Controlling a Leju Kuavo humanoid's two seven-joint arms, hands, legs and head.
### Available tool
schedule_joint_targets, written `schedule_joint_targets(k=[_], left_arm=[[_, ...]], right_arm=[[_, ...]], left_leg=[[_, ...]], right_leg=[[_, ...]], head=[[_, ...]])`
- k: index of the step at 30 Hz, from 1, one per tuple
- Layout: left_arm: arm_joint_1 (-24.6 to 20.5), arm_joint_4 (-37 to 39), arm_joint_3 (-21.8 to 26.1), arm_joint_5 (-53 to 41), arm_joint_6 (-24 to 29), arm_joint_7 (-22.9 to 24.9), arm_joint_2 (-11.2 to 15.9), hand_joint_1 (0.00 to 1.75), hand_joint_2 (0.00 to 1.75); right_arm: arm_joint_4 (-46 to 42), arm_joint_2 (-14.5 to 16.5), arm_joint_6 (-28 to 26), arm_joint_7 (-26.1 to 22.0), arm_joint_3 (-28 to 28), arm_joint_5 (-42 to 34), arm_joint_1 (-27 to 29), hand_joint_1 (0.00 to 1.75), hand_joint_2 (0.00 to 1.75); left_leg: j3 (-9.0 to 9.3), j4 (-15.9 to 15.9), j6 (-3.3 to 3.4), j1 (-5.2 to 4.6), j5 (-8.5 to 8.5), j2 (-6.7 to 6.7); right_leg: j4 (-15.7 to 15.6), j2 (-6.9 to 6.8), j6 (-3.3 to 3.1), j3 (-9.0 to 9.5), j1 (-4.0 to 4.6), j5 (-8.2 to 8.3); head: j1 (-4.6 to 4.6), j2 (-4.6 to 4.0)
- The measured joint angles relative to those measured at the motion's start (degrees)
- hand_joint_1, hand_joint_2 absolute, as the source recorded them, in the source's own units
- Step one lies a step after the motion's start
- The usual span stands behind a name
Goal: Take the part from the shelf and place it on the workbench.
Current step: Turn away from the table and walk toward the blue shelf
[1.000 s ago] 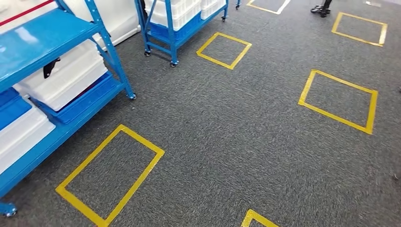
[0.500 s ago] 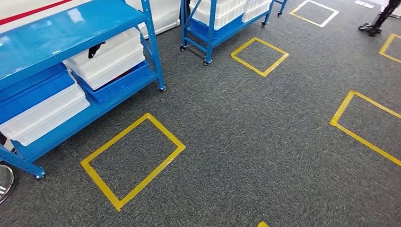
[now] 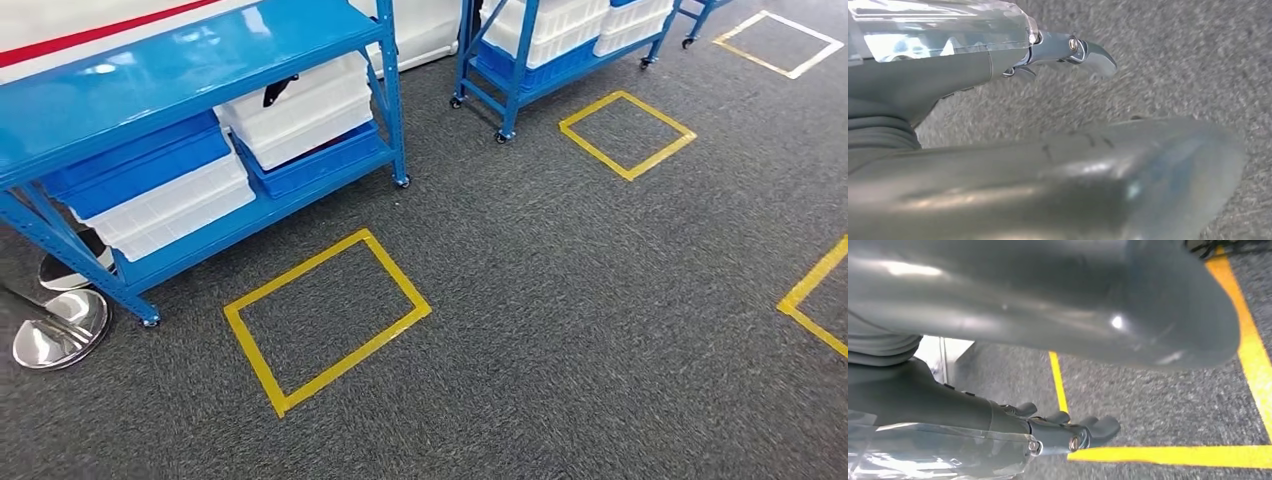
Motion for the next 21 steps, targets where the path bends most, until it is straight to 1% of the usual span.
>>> schedule_joint_targets(k=[1,2,3,4,5,6,7,8,9,10,11,12,13,14,15,16,17,18,19,20,21], left_arm=[[-0.1,0.0,-0.3,-0.2,-0.2,0.0,0.1,0.0,0.0],[-0.1,0.0,-0.5,-0.4,-0.4,0.1,0.2,0.0,0.0],[0.0,0.0,-0.7,-0.4,-0.5,0.1,0.3,0.0,0.0],[0.1,0.0,-0.9,-0.5,-0.5,0.1,0.4,0.0,0.0],[0.1,0.0,-1.1,-0.6,-0.5,0.1,0.5,0.0,0.0],[0.0,0.0,-1.2,-0.7,-0.5,0.2,0.7,0.0,0.0],[-0.1,0.0,-1.4,-0.8,-0.5,0.2,0.8,0.0,0.0],[-0.3,0.0,-1.5,-0.9,-0.6,0.2,0.9,0.0,0.0],[-0.3,0.0,-1.5,-0.9,-0.7,0.3,1.0,0.0,0.0],[-0.3,0.0,-1.6,-0.9,-0.8,0.3,1.0,0.0,0.0],[-0.2,0.0,-1.6,-0.9,-1.0,0.2,1.0,0.0,0.0],[-0.1,0.0,-1.6,-0.9,-1.2,0.2,1.1,0.0,0.0],[-0.1,0.0,-1.6,-0.9,-1.3,0.2,1.1,0.0,0.0],[-0.2,0.0,-1.7,-0.9,-1.4,0.1,1.1,0.0,0.0],[-0.3,0.0,-1.7,-0.9,-1.5,0.1,1.1,0.0,0.0],[-0.4,0.0,-1.7,-0.9,-1.5,0.1,1.2,0.0,0.0],[-0.5,0.0,-1.8,-0.9,-1.5,0.1,1.2,0.0,0.0],[-0.5,0.0,-1.8,-0.9,-1.5,0.1,1.2,0.0,0.0],[-0.4,0.0,-1.8,-0.9,-1.6,0.1,1.2,0.0,0.0],[-0.4,0.0,-1.8,-0.9,-1.6,0.1,1.2,0.0,0.0],[-0.4,0.0,-1.8,-0.9,-1.6,0.1,1.2,0.0,0.0]], right_arm=[[0.0,0.0,0.0,0.1,-0.3,-0.1,0.2,0.0,0.0],[0.0,0.0,0.0,0.1,-0.6,-0.2,0.3,0.0,0.0],[0.0,0.0,0.0,0.2,-0.8,-0.3,0.4,0.0,0.0],[0.0,0.0,0.0,0.2,-0.9,-0.4,0.4,0.0,0.0],[0.0,0.0,0.0,0.2,-1.1,-0.4,0.3,0.0,0.0],[0.0,0.0,0.0,0.2,-1.2,-0.4,0.3,0.0,0.0],[0.0,0.0,-0.1,0.3,-1.4,-0.4,0.4,0.0,0.0],[0.0,0.0,-0.2,0.3,-1.5,-0.4,0.4,0.0,0.0],[0.0,0.0,-0.4,0.3,-1.7,-0.4,0.4,0.0,0.0],[0.0,0.0,-0.7,0.0,-1.8,-0.5,0.3,0.0,0.0],[0.0,0.0,-1.1,-0.2,-2.0,-0.6,0.2,0.0,0.0],[0.0,0.0,-1.6,-0.5,-2.2,-0.8,0.1,0.0,0.0],[0.0,0.1,-1.9,-0.6,-2.5,-0.9,0.2,0.0,0.0],[0.0,0.1,-2.1,-0.7,-2.7,-0.9,0.3,0.0,0.0],[0.0,0.0,-2.3,-0.7,-3.0,-0.9,0.4,0.0,0.0],[0.0,0.0,-2.3,-0.7,-3.2,-1.0,0.6,0.0,0.0],[0.0,0.0,-2.4,-0.7,-3.3,-1.0,0.7,0.0,0.0],[0.0,0.0,-2.4,-0.7,-3.4,-1.0,0.7,0.0,0.0],[0.0,0.0,-2.4,-0.7,-3.4,-1.0,0.8,0.0,0.0],[0.0,0.0,-2.4,-0.7,-3.4,-1.0,0.8,0.0,0.0],[0.0,0.0,-2.4,-0.7,-3.5,-1.0,0.8,0.0,0.0]], left_leg=[[-1.55,3.7,-0.06,0.02,-1.57,0.63],[-2.28,5.8,-0.09,0.04,-2.14,0.95],[-1.89,5.7,-0.06,0.04,-1.61,1.18],[-0.31,3.2,0.05,0.01,-0.12,1.52],[2.14,-0.9,0.3,-0.08,1.8,2.44],[4.53,-5.3,0.64,-0.36,3.15,4.13],[6.26,-8.6,0.98,-0.62,4.09,5.44],[7.14,-10.5,1.29,-0.87,4.46,6.42],[7.24,-11.1,1.5,-1.07,4.41,6.65],[7.09,-11.2,1.71,-1.05,4.64,5.9],[7.18,-11.5,1.95,-0.91,4.88,5.4],[7.32,-11.8,2.24,-0.74,5.15,4.93],[7.41,-12.1,2.55,-0.54,5.42,4.5],[7.46,-12.4,2.76,-0.39,5.63,4.12],[7.3,-12.4,2.91,-0.36,5.72,3.65],[7.18,-12.4,2.97,-0.35,5.75,3.2],[7.14,-12.3,2.97,-0.34,5.75,2.75],[7.17,-12.3,2.92,-0.31,5.72,2.34],[7.25,-12.1,2.79,-0.26,5.63,1.98],[7.34,-11.9,2.58,-0.18,5.49,1.67],[7.36,-11.7,2.27,-0.12,5.3,1.43]], right_leg=[[0.0,-0.96,-0.1,-0.08,0.21,-0.03],[0.0,-1.87,-0.15,-0.13,0.38,-0.05],[0.1,-2.71,-0.16,-0.14,0.51,-0.07],[0.1,-3.48,-0.16,-0.09,0.61,-0.1],[0.1,-4.16,-0.11,0.04,0.71,-0.16],[0.1,-4.83,0.03,0.19,0.89,-0.27],[0.2,-5.45,0.23,0.31,1.03,-0.36],[0.2,-6.04,0.48,0.4,1.14,-0.42],[0.2,-6.61,0.73,0.45,1.18,-0.44],[0.2,-7.12,0.99,0.52,1.17,-0.42],[0.3,-7.19,1.27,0.62,1.08,-0.57],[0.9,-6.22,1.6,0.47,0.97,-1.13],[2.6,-4.61,1.94,-0.22,0.8,-2.29],[5.5,-2.65,2.24,-1.54,0.53,-3.98],[9.2,-0.95,2.51,-3.41,0.33,-5.85],[13.0,-0.12,2.73,-5.34,0.14,-7.37],[15.6,0.17,2.92,-6.73,0.0,-7.96],[16.3,0.25,3.07,-7.25,-0.14,-7.42],[14.5,0.26,3.17,-6.63,-0.29,-5.73],[11.0,0.26,3.24,-5.12,-0.45,-3.37],[7.1,0.35,3.25,-3.36,-0.57,-1.51]], head=[[0.0,0.0],[0.0,0.0],[0.0,0.0],[0.0,0.0],[0.01,0.0],[0.01,0.0],[0.01,0.0],[0.01,0.0],[0.01,0.0],[0.01,0.0],[0.01,0.0],[0.01,0.0],[0.02,0.0],[0.03,0.0],[0.04,0.0],[0.05,0.0],[0.05,0.0],[0.05,0.0],[0.05,0.0],[0.05,0.0],[0.05,0.0]])
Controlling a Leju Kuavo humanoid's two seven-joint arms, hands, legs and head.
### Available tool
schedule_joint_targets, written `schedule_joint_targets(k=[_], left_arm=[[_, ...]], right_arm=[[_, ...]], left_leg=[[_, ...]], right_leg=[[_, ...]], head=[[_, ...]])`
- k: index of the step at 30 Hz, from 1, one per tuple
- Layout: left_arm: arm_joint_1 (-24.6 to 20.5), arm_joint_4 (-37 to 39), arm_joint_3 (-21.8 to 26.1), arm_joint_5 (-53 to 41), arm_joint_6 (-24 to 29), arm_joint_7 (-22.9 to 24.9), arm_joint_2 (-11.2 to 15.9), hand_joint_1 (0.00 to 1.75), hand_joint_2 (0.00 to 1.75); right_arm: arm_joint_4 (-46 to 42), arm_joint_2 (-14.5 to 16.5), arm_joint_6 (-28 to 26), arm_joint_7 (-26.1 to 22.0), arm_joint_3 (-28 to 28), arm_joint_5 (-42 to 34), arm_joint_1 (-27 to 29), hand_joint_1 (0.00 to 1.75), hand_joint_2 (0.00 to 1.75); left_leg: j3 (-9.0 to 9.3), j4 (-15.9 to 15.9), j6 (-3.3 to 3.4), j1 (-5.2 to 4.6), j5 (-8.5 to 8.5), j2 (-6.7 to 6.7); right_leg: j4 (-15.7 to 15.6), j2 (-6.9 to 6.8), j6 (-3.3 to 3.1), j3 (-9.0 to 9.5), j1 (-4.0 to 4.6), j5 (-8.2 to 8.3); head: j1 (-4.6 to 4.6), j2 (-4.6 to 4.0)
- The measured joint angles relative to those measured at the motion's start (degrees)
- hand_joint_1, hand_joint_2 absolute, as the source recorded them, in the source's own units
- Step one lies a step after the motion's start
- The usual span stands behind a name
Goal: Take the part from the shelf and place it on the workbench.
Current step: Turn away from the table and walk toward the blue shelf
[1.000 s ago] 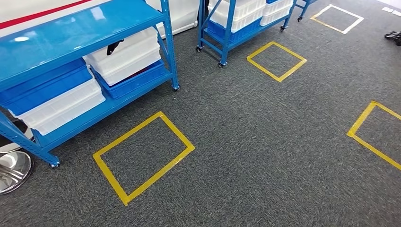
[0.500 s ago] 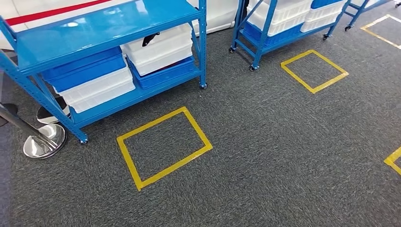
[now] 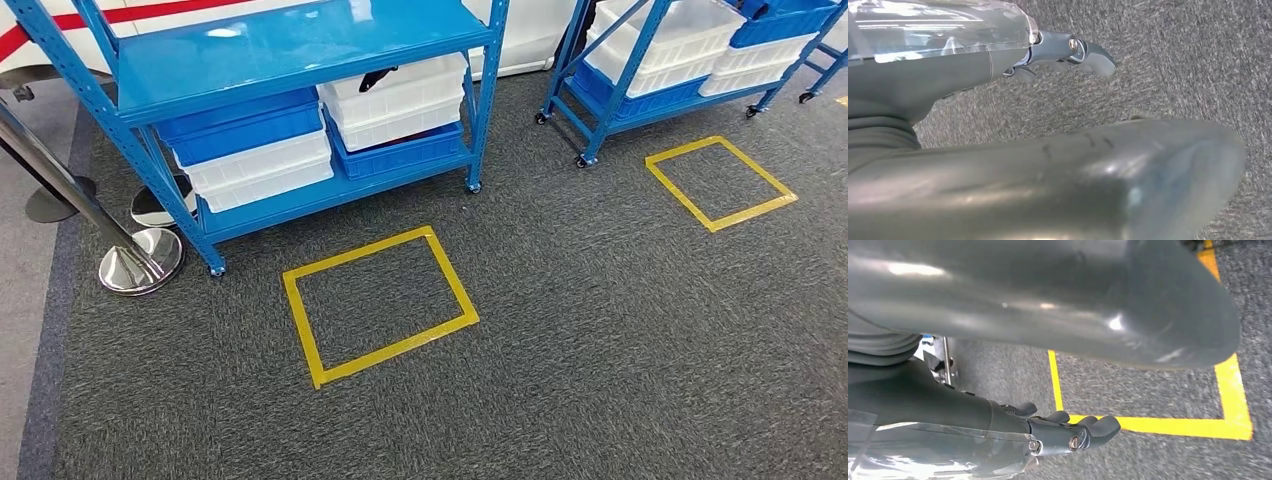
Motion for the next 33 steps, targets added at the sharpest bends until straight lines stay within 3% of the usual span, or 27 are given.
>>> schedule_joint_targets(k=[2,6,8,10,11,12,13,15,17,20,22,24,26,27,28,30,31,33], left_arm=[[0.0,0.0,0.0,0.0,0.0,-0.1,0.0,0.0,0.0],[0.0,0.0,-0.2,-0.5,-0.7,-0.3,0.2,0.0,0.0],[-0.1,0.0,-0.4,-0.8,-1.2,-0.4,0.4,0.0,0.0],[-0.1,0.0,-0.7,-1.2,-1.6,-0.3,0.4,0.0,0.0],[0.0,0.0,-0.8,-1.3,-1.7,-0.3,0.5,0.0,0.0],[0.0,0.0,-1.0,-1.4,-1.8,-0.2,0.5,0.0,0.0],[0.0,0.0,-1.0,-1.5,-1.9,-0.1,0.6,0.0,0.0],[0.1,0.0,-1.1,-1.6,-1.9,0.0,0.8,0.0,0.0],[0.0,0.0,-1.2,-1.7,-2.0,0.1,0.9,0.0,0.0],[-0.2,0.0,-1.4,-1.9,-2.1,0.1,1.1,0.0,0.0],[-0.1,0.0,-1.5,-2.1,-2.2,0.1,1.1,0.0,0.0],[-0.2,0.0,-1.6,-2.2,-2.3,0.1,1.1,0.0,0.0],[-0.2,0.0,-1.7,-2.3,-2.5,0.1,1.2,0.0,0.0],[-0.2,0.0,-1.8,-2.3,-2.5,0.2,1.2,0.0,0.0],[-0.2,0.0,-1.8,-2.3,-2.5,0.2,1.2,0.0,0.0],[0.0,0.0,-2.0,-2.3,-2.6,0.3,1.2,0.0,0.0],[0.0,0.1,-2.0,-2.3,-2.6,0.3,1.2,0.0,0.0],[-0.1,0.1,-2.1,-2.3,-2.6,0.4,1.2,0.0,0.0]], right_arm=[[0.0,0.0,0.0,0.0,0.0,0.0,0.0,0.0,0.0],[0.0,0.1,0.0,-0.2,-0.5,-0.8,-0.1,0.0,0.0],[0.0,0.1,0.0,-0.3,-1.0,-1.3,0.0,0.0,0.0],[0.0,0.1,0.0,-0.4,-1.5,-1.7,0.0,0.0,0.0],[0.0,0.2,0.1,-0.4,-1.7,-1.8,0.1,0.0,0.0],[0.0,0.2,0.3,-0.4,-1.8,-1.9,0.1,0.0,0.0],[0.0,0.2,0.4,-0.4,-2.0,-1.9,0.1,0.0,0.0],[0.0,0.2,0.6,-0.4,-2.4,-2.0,0.1,0.0,0.0],[0.1,0.4,0.7,-0.4,-2.6,-2.3,0.1,0.0,0.0],[0.1,0.5,1.0,-0.4,-2.9,-2.7,0.0,0.0,0.0],[0.1,0.5,1.0,-0.4,-3.0,-2.8,-0.1,0.0,0.0],[0.1,0.5,1.0,-0.4,-3.2,-2.9,-0.1,0.0,0.0],[0.2,0.5,1.0,-0.4,-3.4,-2.9,-0.1,0.0,0.0],[0.2,0.4,1.0,-0.4,-3.5,-2.9,0.0,0.0,0.0],[0.2,0.4,1.0,-0.4,-3.6,-2.9,0.0,0.0,0.0],[0.2,0.4,1.0,-0.4,-3.8,-2.9,0.2,0.0,0.0],[0.2,0.4,1.0,-0.4,-3.8,-2.9,0.3,0.0,0.0],[0.2,0.4,1.0,-0.4,-3.9,-2.9,0.4,0.0,0.0]], left_leg=[[-0.15,0.5,-0.78,-0.07,-0.38,-0.32],[-0.43,1.0,-2.14,0.0,-1.04,-0.37],[-2.14,4.9,-2.61,0.16,-3.34,-0.24],[-6.08,12.9,-2.78,0.19,-6.81,-0.17],[-8.03,16.4,-2.79,0.19,-7.76,-0.17],[-9.21,18.2,-2.7,0.18,-7.62,-0.17],[-9.25,17.5,-2.51,0.15,-6.29,-0.17],[-6.57,10.6,-1.68,-0.09,-1.66,-0.11],[-3.68,4.0,-0.77,-0.53,0.73,0.12],[-2.37,1.6,-0.09,-0.81,0.28,0.05],[-1.33,0.7,0.51,-0.59,0.07,-0.15],[-0.36,0.4,0.95,-0.43,-0.27,-0.19],[0.2,0.4,1.07,-0.41,-0.88,-0.23],[0.65,0.4,0.99,-0.39,-1.33,-0.3],[1.26,0.4,0.84,-0.34,-1.85,-0.37],[2.78,0.4,0.43,-0.2,-3.14,-0.48],[3.51,0.4,0.14,-0.18,-3.82,-0.46],[4.43,0.1,-0.59,-0.2,-4.91,-0.4]], right_leg=[[-5.3,0.24,-0.38,2.17,0.16,1.78],[-6.2,0.27,-2.08,2.37,0.43,1.58],[-6.4,0.06,-2.88,2.65,0.37,1.54],[-6.4,-0.07,-3.37,2.86,0.57,1.28],[-6.4,-0.09,-3.5,3.02,0.72,1.12],[-6.4,-0.08,-3.58,3.25,0.86,0.9],[-6.4,-0.06,-3.6,3.61,0.99,0.64],[-6.4,-0.04,-3.49,4.55,1.19,-0.02],[-6.3,-0.05,-3.06,5.13,1.4,-0.68],[-6.0,-0.14,-2.0,5.53,1.29,-0.65],[-4.2,-0.17,-1.38,5.16,1.13,-1.14],[0.8,-0.03,-0.99,2.18,0.91,-3.52],[7.6,0.04,-0.59,-2.71,0.7,-5.92],[9.5,0.03,-0.33,-4.59,0.57,-5.99],[9.4,0.03,-0.12,-5.49,0.44,-4.96],[3.7,0.01,0.2,-4.4,0.2,-0.11],[0.2,0.0,0.1,-3.4,0.21,2.24],[-3.9,-0.01,-0.78,-2.14,0.54,3.93]], head=[[-0.01,0.0],[-0.03,0.0],[-0.03,0.0],[-0.02,0.0],[-0.02,0.0],[-0.02,0.0],[-0.02,0.0],[-0.02,0.0],[-0.02,0.0],[-0.02,0.0],[-0.01,0.0],[0.0,0.0],[0.0,0.0],[0.0,0.0],[0.0,0.0],[0.0,0.0],[0.0,0.0],[0.02,0.0]])
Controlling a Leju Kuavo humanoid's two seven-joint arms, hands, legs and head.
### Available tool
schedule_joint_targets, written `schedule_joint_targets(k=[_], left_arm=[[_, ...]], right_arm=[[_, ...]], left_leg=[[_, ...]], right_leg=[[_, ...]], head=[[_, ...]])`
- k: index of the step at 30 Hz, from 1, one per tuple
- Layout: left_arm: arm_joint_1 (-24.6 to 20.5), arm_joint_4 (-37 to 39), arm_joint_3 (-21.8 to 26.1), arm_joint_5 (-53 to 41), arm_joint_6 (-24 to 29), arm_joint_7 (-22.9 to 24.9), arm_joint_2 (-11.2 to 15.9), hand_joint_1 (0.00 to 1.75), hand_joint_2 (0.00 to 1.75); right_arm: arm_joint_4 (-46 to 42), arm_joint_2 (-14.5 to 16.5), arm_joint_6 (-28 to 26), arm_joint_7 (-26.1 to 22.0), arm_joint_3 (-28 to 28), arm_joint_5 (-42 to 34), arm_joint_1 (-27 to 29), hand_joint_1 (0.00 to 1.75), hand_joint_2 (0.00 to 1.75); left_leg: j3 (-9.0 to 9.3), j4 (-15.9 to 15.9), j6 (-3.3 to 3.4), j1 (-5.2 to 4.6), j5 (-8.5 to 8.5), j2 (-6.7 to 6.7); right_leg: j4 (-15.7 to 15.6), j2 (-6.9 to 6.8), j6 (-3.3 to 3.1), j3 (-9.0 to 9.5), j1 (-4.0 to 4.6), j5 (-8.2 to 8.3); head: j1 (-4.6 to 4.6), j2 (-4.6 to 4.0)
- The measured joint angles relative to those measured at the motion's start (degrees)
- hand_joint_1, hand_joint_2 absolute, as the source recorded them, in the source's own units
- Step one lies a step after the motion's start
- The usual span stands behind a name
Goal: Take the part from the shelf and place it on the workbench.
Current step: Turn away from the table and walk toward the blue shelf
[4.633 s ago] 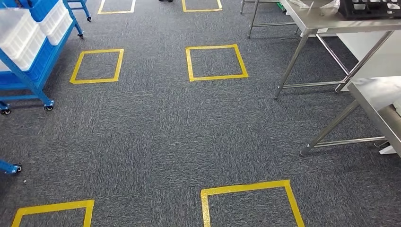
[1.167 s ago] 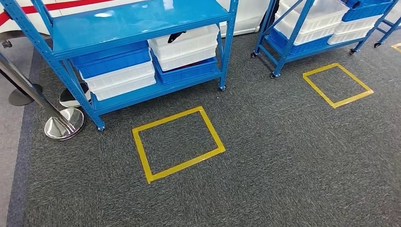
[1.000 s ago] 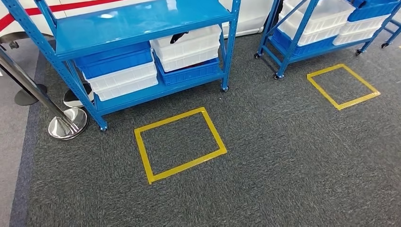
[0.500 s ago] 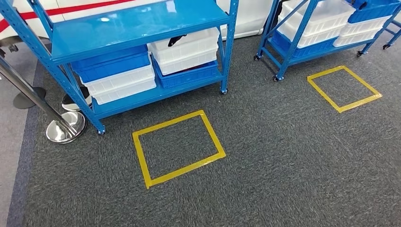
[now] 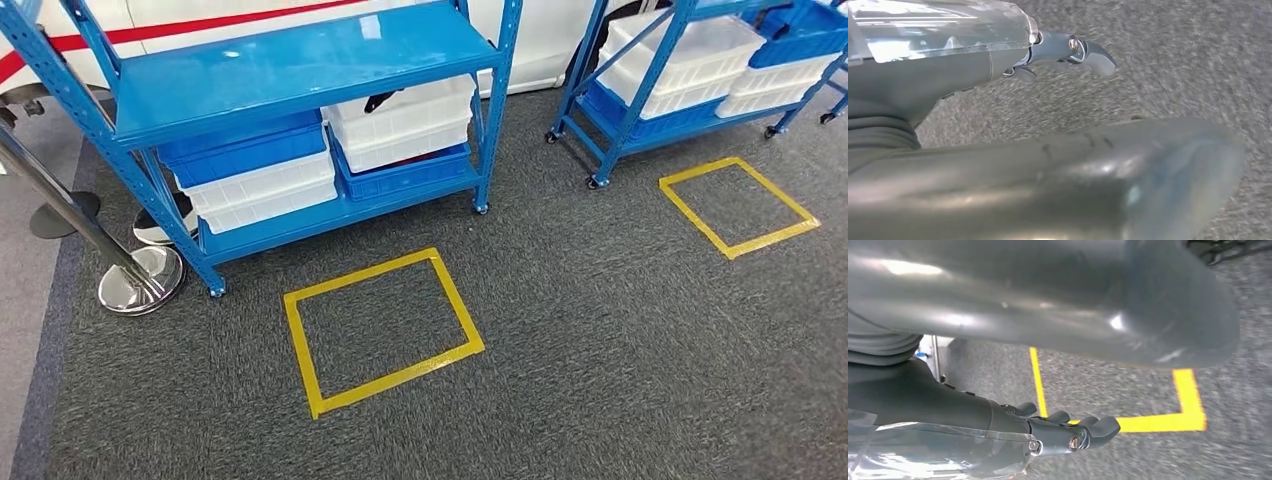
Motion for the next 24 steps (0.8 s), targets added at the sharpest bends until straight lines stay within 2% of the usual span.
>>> schedule_joint_targets(k=[2,3,4,5,6,7,8,9,10,11,12,14,15,16,17,18,19,20,21,22,23,24], left_arm=[[-0.2,0.0,-0.1,0.0,0.0,0.1,0.0,0.0,0.0],[-0.2,0.0,-0.1,0.0,0.0,0.1,0.0,0.0,0.0],[-0.3,0.0,-0.2,0.0,0.0,0.1,0.0,0.0,0.0],[-0.3,0.0,-0.2,0.0,0.0,0.1,0.0,0.0,0.0],[-0.3,0.0,-0.3,0.0,0.0,0.1,0.0,0.0,0.0],[-0.3,0.0,-0.3,0.0,0.0,0.1,0.0,0.0,0.0],[-0.1,0.0,-0.3,0.0,0.0,0.1,0.0,0.0,0.0],[0.0,0.0,-0.3,0.0,0.0,0.1,0.0,0.0,0.0],[0.2,0.1,-0.3,0.0,0.0,0.1,0.0,0.0,0.0],[0.4,0.1,-0.3,0.0,0.0,0.1,0.0,0.0,0.0],[0.5,0.1,-0.3,0.0,0.0,0.1,0.0,0.0,0.0],[0.9,0.3,-0.3,0.0,-0.1,0.1,0.1,0.0,0.0],[1.1,0.3,-0.3,-0.1,-0.1,0.1,0.1,0.0,0.0],[1.1,0.4,-0.4,-0.1,-0.1,0.1,0.2,0.0,0.0],[1.0,0.4,-0.4,-0.1,-0.2,0.1,0.2,0.0,0.0],[0.6,0.4,-0.4,-0.2,-0.2,0.0,0.3,0.0,0.0],[0.3,0.4,-0.4,-0.2,-0.2,0.0,0.3,0.0,0.0],[0.0,0.4,-0.5,-0.2,-0.2,0.0,0.3,0.0,0.0],[-0.2,0.4,-0.5,-0.2,-0.1,0.1,0.4,0.0,0.0],[-0.2,0.4,-0.5,-0.2,0.0,0.1,0.4,0.0,0.0],[-0.2,0.4,-0.5,-0.2,0.1,0.1,0.4,0.0,0.0],[-0.2,0.4,-0.5,-0.1,0.2,0.1,0.4,0.0,0.0]], right_arm=[[0.0,0.0,0.0,0.0,-0.1,0.0,0.0,0.0,0.0],[0.0,0.0,0.0,0.0,-0.2,0.0,0.0,0.0,0.0],[0.0,0.0,0.0,0.0,-0.2,0.0,0.1,0.0,0.0],[0.0,0.0,0.0,0.0,-0.3,0.0,0.2,0.0,0.0],[0.0,0.0,0.0,0.0,-0.3,0.0,0.3,0.0,0.0],[0.0,0.0,0.0,0.0,-0.3,0.0,0.4,0.0,0.0],[0.0,0.0,0.0,0.0,-0.3,0.0,0.4,0.0,0.0],[0.0,0.0,0.0,0.0,-0.3,0.0,0.4,0.0,0.0],[0.0,0.0,0.0,0.0,-0.3,0.0,0.4,0.0,0.0],[0.0,0.0,0.0,0.0,-0.3,0.0,0.4,0.0,0.0],[0.0,0.0,0.0,0.0,-0.3,0.0,0.4,0.0,0.0],[0.2,0.1,0.1,0.0,-0.3,0.0,0.6,0.0,0.0],[0.3,0.2,0.2,0.0,-0.3,0.0,0.6,0.0,0.0],[0.3,0.2,0.2,-0.1,-0.3,0.0,0.5,0.0,0.0],[0.3,0.2,0.3,-0.1,-0.3,0.0,0.1,0.0,0.0],[0.2,0.2,0.3,-0.1,-0.3,0.1,-0.2,0.0,0.0],[0.1,0.1,0.4,-0.1,-0.3,0.2,-0.4,0.0,0.0],[0.1,0.2,0.4,-0.1,-0.3,0.4,-0.7,0.0,0.0],[0.1,0.2,0.4,-0.1,-0.3,0.6,-0.9,0.0,0.0],[0.1,0.2,0.5,-0.1,-0.3,0.9,-0.9,0.0,0.0],[0.1,0.1,0.6,-0.1,-0.2,1.2,-0.8,0.0,0.0],[0.1,0.0,0.6,0.0,-0.2,1.5,-0.7,0.0,0.0]], left_leg=[[0.73,0.1,-0.86,-0.07,0.06,0.02],[0.76,0.9,-1.2,-0.04,0.41,0.05],[0.13,3.0,-1.46,-0.01,1.16,0.09],[-1.48,6.1,-1.6,0.08,1.68,0.12],[-3.92,10.0,-1.72,0.17,1.67,0.17],[-6.72,13.8,-1.84,0.22,0.69,0.2],[-9.39,16.6,-1.94,0.25,-1.25,0.2],[-11.52,17.8,-1.99,0.25,-3.78,0.21],[-13.0,17.5,-1.9,0.25,-5.99,0.21],[-13.91,15.8,-1.69,0.23,-6.96,0.2],[-14.44,13.1,-1.28,0.15,-5.72,0.21],[-14.85,7.0,-0.25,-0.35,3.29,0.22],[-14.61,5.1,0.13,-0.76,7.44,0.22],[-14.17,4.1,0.47,-1.12,9.81,0.19],[-13.36,3.9,0.73,-1.42,9.68,0.11],[-12.28,3.5,1.13,-1.46,8.92,0.05],[-11.1,2.9,1.57,-1.37,8.25,-0.05],[-9.76,2.2,1.9,-1.26,7.61,-0.13],[-8.34,1.6,2.11,-1.07,7.0,-0.19],[-6.96,1.1,2.2,-1.02,6.33,-0.31],[-5.61,0.7,2.23,-0.93,5.65,-0.58],[-4.29,0.4,2.18,-0.79,4.92,-1.02]], right_leg=[[-0.8,0.05,-1.21,0.68,0.2,-0.84],[-1.2,0.04,-1.68,1.4,0.16,-0.9],[-1.5,0.0,-2.13,2.29,0.09,-1.21],[-1.8,-0.04,-2.5,3.27,0.1,-1.59],[-2.1,-0.09,-2.76,4.23,0.15,-2.13],[-2.4,-0.06,-2.95,5.21,0.23,-2.78],[-2.7,0.03,-3.05,6.28,0.32,-3.5],[-3.0,0.16,-3.1,7.53,0.4,-4.31],[-3.2,0.3,-3.11,8.88,0.51,-5.18],[-3.5,0.41,-3.1,10.35,0.65,-6.13],[-3.7,0.45,-3.08,11.88,0.82,-7.18],[-4.0,0.6,-2.9,14.58,1.02,-9.34],[-4.2,0.73,-2.62,15.69,0.98,-10.38],[-4.4,0.86,-2.24,16.7,0.82,-11.07],[-3.9,0.98,-1.73,17.24,0.69,-11.06],[-2.1,0.91,-1.32,16.86,0.47,-10.11],[1.1,0.84,-0.95,15.5,0.37,-8.44],[5.5,0.78,-0.65,12.93,0.29,-6.86],[9.8,0.72,-0.45,9.93,0.19,-6.34],[12.9,0.65,-0.26,7.06,0.11,-7.42],[14.7,0.59,-0.09,4.56,-0.02,-9.97],[15.0,0.54,0.08,2.59,-0.13,-13.24]], head=[[0.01,0.0],[0.0,0.0],[-0.01,0.0],[0.0,0.0],[-0.01,0.0],[-0.01,0.0],[-0.01,0.0],[-0.02,0.0],[-0.02,0.0],[-0.02,0.0],[-0.01,0.0],[0.01,0.0],[0.03,0.0],[0.04,0.0],[0.05,0.0],[0.05,0.0],[0.04,0.0],[0.04,0.0],[0.03,0.0],[0.04,0.0],[0.04,0.0],[0.04,0.0]])
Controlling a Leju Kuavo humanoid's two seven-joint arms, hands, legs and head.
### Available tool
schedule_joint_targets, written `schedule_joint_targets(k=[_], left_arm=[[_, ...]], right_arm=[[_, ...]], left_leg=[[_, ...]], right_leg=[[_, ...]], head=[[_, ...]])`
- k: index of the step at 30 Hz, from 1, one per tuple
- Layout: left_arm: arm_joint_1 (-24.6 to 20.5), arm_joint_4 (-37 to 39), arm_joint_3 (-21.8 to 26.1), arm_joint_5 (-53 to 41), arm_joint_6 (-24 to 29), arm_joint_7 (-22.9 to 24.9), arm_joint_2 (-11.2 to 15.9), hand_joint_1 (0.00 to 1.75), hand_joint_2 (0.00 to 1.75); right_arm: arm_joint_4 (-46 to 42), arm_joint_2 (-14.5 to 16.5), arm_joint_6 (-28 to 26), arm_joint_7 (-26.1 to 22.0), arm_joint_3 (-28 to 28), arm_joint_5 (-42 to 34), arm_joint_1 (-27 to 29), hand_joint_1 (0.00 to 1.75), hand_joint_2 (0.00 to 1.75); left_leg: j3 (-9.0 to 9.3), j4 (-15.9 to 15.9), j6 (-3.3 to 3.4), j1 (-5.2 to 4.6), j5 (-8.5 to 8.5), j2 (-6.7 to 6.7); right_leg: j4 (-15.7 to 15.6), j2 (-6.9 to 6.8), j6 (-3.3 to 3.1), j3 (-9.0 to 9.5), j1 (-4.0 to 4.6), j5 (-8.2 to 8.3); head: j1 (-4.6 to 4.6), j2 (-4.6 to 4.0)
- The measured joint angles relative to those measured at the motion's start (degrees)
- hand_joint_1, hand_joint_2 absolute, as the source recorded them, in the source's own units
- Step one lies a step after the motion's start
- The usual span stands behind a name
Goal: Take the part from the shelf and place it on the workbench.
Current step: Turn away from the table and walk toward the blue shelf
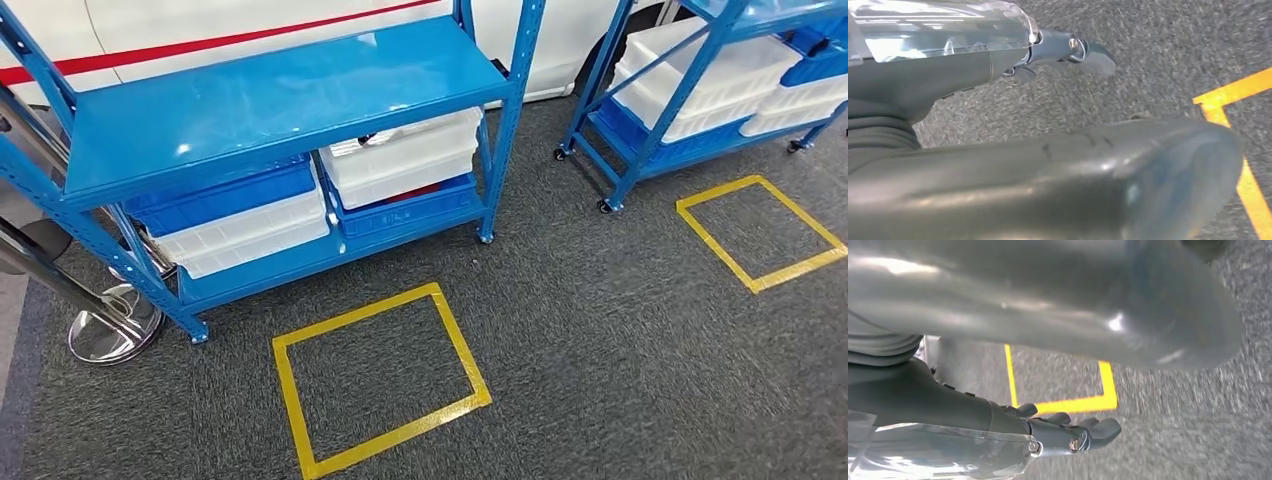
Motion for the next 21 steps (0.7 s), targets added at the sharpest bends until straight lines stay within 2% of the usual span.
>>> schedule_joint_targets(k=[1,2,3,4,6,7,8,9,10,11,12,13,14,15,16,17,18,19,20,21], left_arm=[[0.0,0.0,0.0,0.1,0.2,0.0,0.0,0.0,0.0],[0.1,0.0,0.0,0.1,0.5,-0.1,-0.1,0.0,0.0],[0.2,0.0,0.0,0.2,0.7,-0.2,-0.2,0.0,0.0],[0.4,0.0,0.0,0.2,0.9,-0.2,-0.2,0.0,0.0],[0.5,0.0,0.0,0.2,1.3,-0.4,-0.4,0.0,0.0],[0.6,0.1,0.0,0.2,1.5,-0.5,-0.5,0.0,0.0],[0.5,0.1,0.1,0.2,1.6,-0.6,-0.5,0.0,0.0],[0.5,0.1,0.1,0.2,1.7,-0.7,-0.5,0.0,0.0],[0.6,0.1,0.1,0.2,1.7,-0.7,-0.5,0.0,0.0],[0.5,0.1,0.0,0.2,1.7,-0.8,-0.5,0.0,0.0],[0.4,0.1,0.0,0.2,1.8,-0.8,-0.5,0.0,0.0],[0.3,0.1,0.0,0.2,1.8,-0.8,-0.6,0.0,0.0],[0.2,0.1,0.0,0.2,1.8,-0.9,-0.6,0.0,0.0],[0.2,0.1,0.0,0.2,1.8,-0.9,-0.6,0.0,0.0],[0.2,0.1,0.0,0.2,1.7,-0.9,-0.6,0.0,0.0],[0.2,0.1,0.0,0.2,1.7,-0.9,-0.6,0.0,0.0],[0.2,0.1,0.0,0.2,1.7,-0.9,-0.6,0.0,0.0],[0.2,0.1,0.0,0.2,1.7,-0.9,-0.6,0.0,0.0],[0.2,0.1,0.0,0.2,1.7,-1.0,-0.6,0.0,0.0],[0.1,0.1,0.0,0.2,1.7,-1.0,-0.6,0.0,0.0]], right_arm=[[0.0,-0.1,0.0,0.1,0.0,0.2,0.2,0.0,0.0],[0.0,-0.2,0.1,0.1,0.0,0.4,0.4,0.0,0.0],[0.0,-0.3,0.1,0.1,0.0,0.6,0.5,0.0,0.0],[0.0,-0.4,0.1,0.2,0.0,0.7,0.8,0.0,0.0],[0.2,-0.5,0.1,0.3,0.0,0.9,1.2,0.0,0.0],[0.3,-0.6,0.2,0.4,0.0,1.0,1.3,0.0,0.0],[0.3,-0.6,0.2,0.4,0.1,1.1,1.2,0.0,0.0],[0.3,-0.7,0.2,0.5,0.1,1.2,1.0,0.0,0.0],[0.3,-0.7,0.2,0.5,0.1,1.3,0.8,0.0,0.0],[0.3,-0.7,0.2,0.5,0.1,1.4,0.7,0.0,0.0],[0.3,-0.7,0.2,0.5,0.1,1.6,0.6,0.0,0.0],[0.3,-0.7,0.2,0.5,0.1,1.6,0.6,0.0,0.0],[0.3,-0.7,0.2,0.5,0.1,1.7,0.6,0.0,0.0],[0.3,-0.7,0.2,0.5,0.1,1.7,0.5,0.0,0.0],[0.3,-0.7,0.2,0.5,0.1,1.7,0.5,0.0,0.0],[0.3,-0.7,0.2,0.5,0.1,1.7,0.4,0.0,0.0],[0.3,-0.7,0.2,0.5,0.1,1.7,0.4,0.0,0.0],[0.3,-0.7,0.2,0.5,0.1,1.7,0.3,0.0,0.0],[0.3,-0.7,0.2,0.5,0.1,1.7,0.3,0.0,0.0],[0.3,-0.7,0.2,0.5,0.1,1.7,0.3,0.0,0.0]], left_leg=[[1.3,-0.1,-0.15,0.2,-0.91,-0.66],[2.54,-0.2,-0.37,0.44,-1.88,-1.39],[3.76,-0.2,-0.66,0.69,-2.91,-2.09],[4.73,-0.2,-1.0,0.88,-3.95,-2.68],[6.1,0.4,-1.65,1.02,-5.93,-3.73],[6.43,0.5,-2.03,1.06,-6.73,-4.21],[6.56,0.9,-2.41,1.13,-7.04,-4.57],[6.19,1.5,-2.8,1.23,-6.82,-4.78],[5.45,3.0,-3.15,1.34,-6.15,-4.22],[4.0,5.5,-3.48,1.35,-5.45,-3.06],[2.11,8.7,-3.79,1.35,-5.48,-1.72],[-0.04,11.9,-4.04,1.33,-6.49,-0.31],[-2.16,14.7,-4.24,1.32,-8.33,0.5],[-3.91,16.5,-4.34,1.34,-10.2,0.83],[-5.06,17.1,-4.36,1.33,-11.21,0.98],[-5.45,16.2,-4.28,1.31,-10.67,1.11],[-5.13,13.9,-4.08,1.26,-8.77,1.28],[-4.16,10.3,-3.72,1.11,-5.86,1.81],[-3.11,6.9,-3.2,0.83,-3.43,2.99],[-2.5,4.2,-2.72,0.48,-2.32,4.33]], right_leg=[[-0.7,-0.03,0.2,-1.59,-0.09,-2.91],[-2.3,-0.02,0.43,-2.85,-0.18,-4.42],[-4.6,0.12,0.72,-3.88,-0.31,-3.53],[-7.6,0.68,1.03,-4.7,-0.49,0.46],[-12.8,2.12,1.2,-5.97,-0.69,11.6],[-13.9,2.52,0.95,-6.27,-0.67,15.33],[-14.2,2.36,0.48,-6.33,-0.51,16.61],[-13.9,1.94,-0.02,-6.0,-0.4,16.2],[-14.2,1.42,-0.52,-5.57,-0.38,15.87],[-14.6,0.93,-1.01,-4.99,-0.36,15.55],[-15.1,0.47,-1.38,-4.34,-0.38,15.25],[-15.4,-0.06,-1.71,-3.67,-0.31,14.85],[-15.6,-0.59,-1.94,-3.06,-0.21,14.39],[-15.7,-1.12,-2.07,-2.47,-0.09,13.91],[-15.7,-1.65,-2.14,-1.89,0.02,13.42],[-15.7,-2.17,-2.19,-1.29,0.14,12.96],[-15.7,-2.7,-2.21,-0.69,0.26,12.53],[-15.7,-3.27,-2.2,-0.08,0.38,12.14],[-15.7,-3.86,-2.17,0.45,0.46,11.81],[-15.8,-4.41,-2.08,0.84,0.55,11.57]], head=[[0.01,0.0],[0.01,0.0],[0.01,0.0],[0.01,0.0],[0.0,0.0],[-0.02,0.0],[-0.03,0.0],[-0.03,0.0],[-0.05,0.0],[-0.05,0.0],[-0.05,0.0],[-0.06,0.0],[-0.07,0.0],[-0.06,0.0],[-0.06,0.0],[-0.06,0.0],[-0.06,0.0],[-0.06,0.0],[-0.06,0.0],[-0.07,0.0]])
